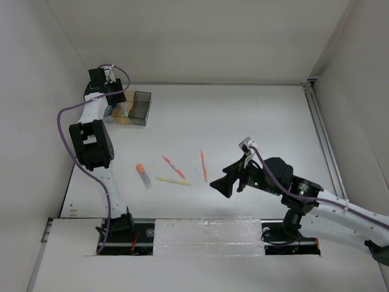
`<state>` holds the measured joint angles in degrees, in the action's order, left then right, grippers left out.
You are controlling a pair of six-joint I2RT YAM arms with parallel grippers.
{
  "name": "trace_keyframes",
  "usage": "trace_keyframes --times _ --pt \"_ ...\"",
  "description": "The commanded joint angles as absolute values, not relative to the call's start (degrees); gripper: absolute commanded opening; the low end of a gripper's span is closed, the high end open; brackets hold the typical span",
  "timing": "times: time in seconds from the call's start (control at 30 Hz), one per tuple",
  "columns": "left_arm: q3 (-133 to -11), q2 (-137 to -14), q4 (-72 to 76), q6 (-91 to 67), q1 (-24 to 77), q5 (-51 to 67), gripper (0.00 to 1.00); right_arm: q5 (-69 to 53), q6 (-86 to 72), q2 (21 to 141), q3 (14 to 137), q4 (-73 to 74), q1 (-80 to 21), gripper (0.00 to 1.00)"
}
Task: Sort the stationery into containers
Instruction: Place the pen in the storage box, then pick up the pen from the center of the board.
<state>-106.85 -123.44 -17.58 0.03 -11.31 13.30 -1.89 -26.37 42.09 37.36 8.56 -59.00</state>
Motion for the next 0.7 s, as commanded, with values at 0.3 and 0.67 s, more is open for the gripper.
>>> trace_keyframes --times 0.3,0.67 --pt "-119.17 -118.49 -19.86 -10.17 -11.25 15.03 1.00 -1.25 -25.49 49.64 39.63 4.66 -60.98 1.00" --pt "-99.01 -89.50 -29.01 -32.86 -20.19 7.26 1.00 8.51 -24.96 80.66 61.84 5.19 -69.42 0.99"
